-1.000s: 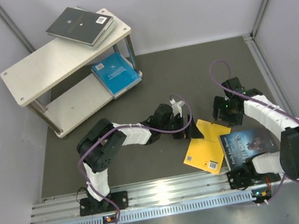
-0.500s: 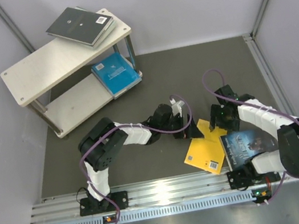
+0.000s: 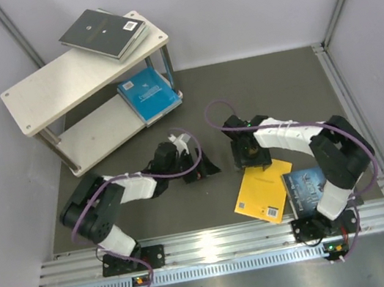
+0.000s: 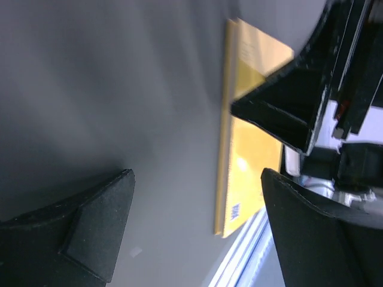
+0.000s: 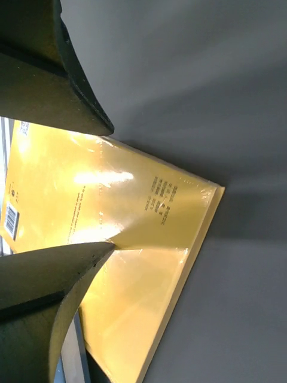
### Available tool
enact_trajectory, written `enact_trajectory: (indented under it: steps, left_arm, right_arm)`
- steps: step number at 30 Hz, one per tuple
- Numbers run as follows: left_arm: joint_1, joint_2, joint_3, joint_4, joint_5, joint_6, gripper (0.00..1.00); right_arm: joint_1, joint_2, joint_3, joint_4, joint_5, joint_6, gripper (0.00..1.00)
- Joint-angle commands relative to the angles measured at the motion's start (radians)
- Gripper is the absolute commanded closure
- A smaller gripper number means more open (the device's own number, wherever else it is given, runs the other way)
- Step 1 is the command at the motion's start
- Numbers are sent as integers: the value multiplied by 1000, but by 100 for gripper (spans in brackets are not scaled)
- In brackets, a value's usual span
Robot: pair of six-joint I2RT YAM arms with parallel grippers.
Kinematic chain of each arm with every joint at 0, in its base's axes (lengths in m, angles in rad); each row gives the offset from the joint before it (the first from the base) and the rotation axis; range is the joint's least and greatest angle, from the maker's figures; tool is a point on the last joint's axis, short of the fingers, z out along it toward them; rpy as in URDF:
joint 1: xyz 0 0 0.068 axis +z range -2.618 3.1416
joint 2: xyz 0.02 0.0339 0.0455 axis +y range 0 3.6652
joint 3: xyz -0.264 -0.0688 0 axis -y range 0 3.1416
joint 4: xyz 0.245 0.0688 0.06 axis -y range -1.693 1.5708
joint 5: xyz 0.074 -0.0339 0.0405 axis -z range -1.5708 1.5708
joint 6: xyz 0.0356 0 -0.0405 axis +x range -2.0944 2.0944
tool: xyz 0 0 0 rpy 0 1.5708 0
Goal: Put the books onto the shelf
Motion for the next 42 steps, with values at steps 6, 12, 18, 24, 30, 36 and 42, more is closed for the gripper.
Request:
enact_trajectory:
  steps: [6,12,18,24,30,36,42]
  left_arm:
    - [106,-203,-112,-348,-167,143,6]
    - [106,-219,-105,-308,-128,123,6]
    - [104,-184,-77,-273,-104,124,7]
    - [104,-162,-77,-248,-88,120,7]
    - [104,-188,-108,-233,-90,112,7]
    - [104,-165,-85,-236,-82,114,7]
    - [104,-134,-71,-232,-79,114,7]
  right_arm:
    - [121,231,135,407,-391,104,34]
    - [-147,-14,-105,351,-328,1,34]
    - [-308,-198,-230,290,-294,-68,34]
    - [-354,-229,-262,213,-231,-90,34]
    - [-523,-352,-262,152,-151,-136,34]
    - [-578,-366,-237,94,-125,-171,32]
    - [-563,-356,-363,149,-234,-165,32]
